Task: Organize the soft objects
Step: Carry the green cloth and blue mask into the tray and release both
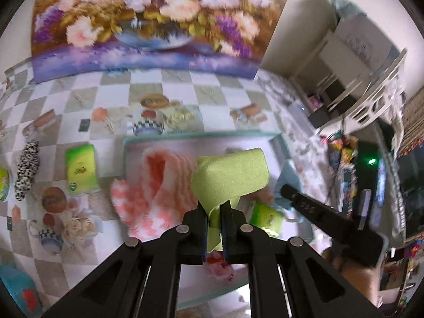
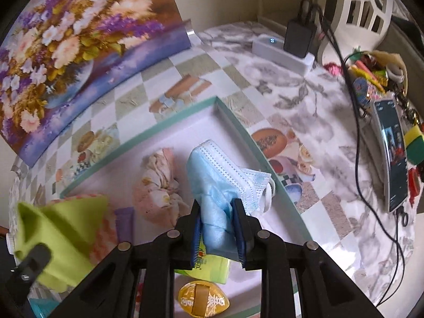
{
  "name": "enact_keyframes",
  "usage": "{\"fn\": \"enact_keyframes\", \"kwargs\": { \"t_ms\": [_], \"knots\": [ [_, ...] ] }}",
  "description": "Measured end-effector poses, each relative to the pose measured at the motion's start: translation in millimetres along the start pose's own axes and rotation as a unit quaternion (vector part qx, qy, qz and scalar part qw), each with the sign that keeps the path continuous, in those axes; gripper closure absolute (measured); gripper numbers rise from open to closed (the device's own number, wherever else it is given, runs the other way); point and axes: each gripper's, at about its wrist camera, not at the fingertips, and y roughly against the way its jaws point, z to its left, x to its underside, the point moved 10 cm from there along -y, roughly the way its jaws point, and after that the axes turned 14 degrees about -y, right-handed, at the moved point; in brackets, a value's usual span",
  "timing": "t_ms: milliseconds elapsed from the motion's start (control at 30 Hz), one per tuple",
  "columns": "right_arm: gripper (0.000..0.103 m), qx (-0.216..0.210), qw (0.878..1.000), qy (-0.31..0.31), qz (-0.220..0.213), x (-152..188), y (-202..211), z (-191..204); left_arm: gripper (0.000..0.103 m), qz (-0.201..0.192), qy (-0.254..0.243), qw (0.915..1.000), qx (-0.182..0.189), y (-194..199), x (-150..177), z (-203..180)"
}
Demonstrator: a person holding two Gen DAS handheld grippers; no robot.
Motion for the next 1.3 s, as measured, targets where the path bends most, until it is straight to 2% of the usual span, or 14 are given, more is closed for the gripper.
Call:
{"fn": "enact_keyframes", "kwargs": {
  "t_ms": [200, 300, 367, 433, 567, 633, 667, 800, 967, 1167, 1300],
  "knots": [
    [0.075, 0.009, 1.000, 0.003, 0.012, 5.6, -12.5, -2.5, 0.095, 0.037, 0.014, 0.9990, -0.022, -35.0, 15.9, 14.2],
    [0.065, 0.015, 1.000, 0.004, 0.012, 5.3, -12.9, -3.8, 0.093, 0.050, 0.019, 0.9982, -0.028, -40.3, 20.2, 19.0],
    [0.052, 0.021, 1.000, 0.005, 0.002, 2.7, -7.9, -4.4, 0.085, 0.052, 0.025, 0.9980, -0.024, -36.2, 19.3, 19.4],
    [0.050, 0.018, 1.000, 0.007, -0.006, -0.8, -2.6, -3.1, 0.063, 0.041, 0.026, 0.9986, -0.022, -26.4, 13.4, 18.4],
    [0.045, 0.019, 0.999, 0.022, -0.027, -4.9, 12.7, 3.5, 0.052, 0.022, 0.025, 0.9991, -0.028, -3.3, 1.4, 19.7],
    [0.044, 0.017, 0.999, 0.029, -0.033, -4.9, 17.8, 8.4, 0.039, 0.010, 0.030, 0.9988, -0.036, 9.3, -3.3, 26.4],
    [0.042, 0.013, 0.999, 0.035, -0.035, -3.8, 21.3, 12.7, 0.036, 0.006, 0.033, 0.9986, -0.040, 12.8, -4.9, 29.6],
    [0.040, 0.001, 0.998, 0.055, -0.040, 2.7, 30.4, 31.1, 0.024, -0.013, 0.054, 0.9958, -0.073, 31.5, -6.8, 59.7],
    [0.039, -0.031, 0.995, 0.089, -0.038, 18.4, 41.3, 65.7, 0.020, -0.014, 0.093, 0.9844, -0.148, 46.9, 4.2, 120.5],
    [0.038, -0.055, 0.988, 0.139, -0.041, 40.0, 54.3, 107.1, 0.019, -0.010, 0.151, 0.9699, -0.191, 65.7, 22.9, 184.1],
    [0.038, -0.080, 0.983, 0.164, -0.037, 57.0, 61.6, 137.9, 0.015, -0.005, 0.174, 0.9613, -0.214, 75.8, 35.2, 212.8]
  ]
}}
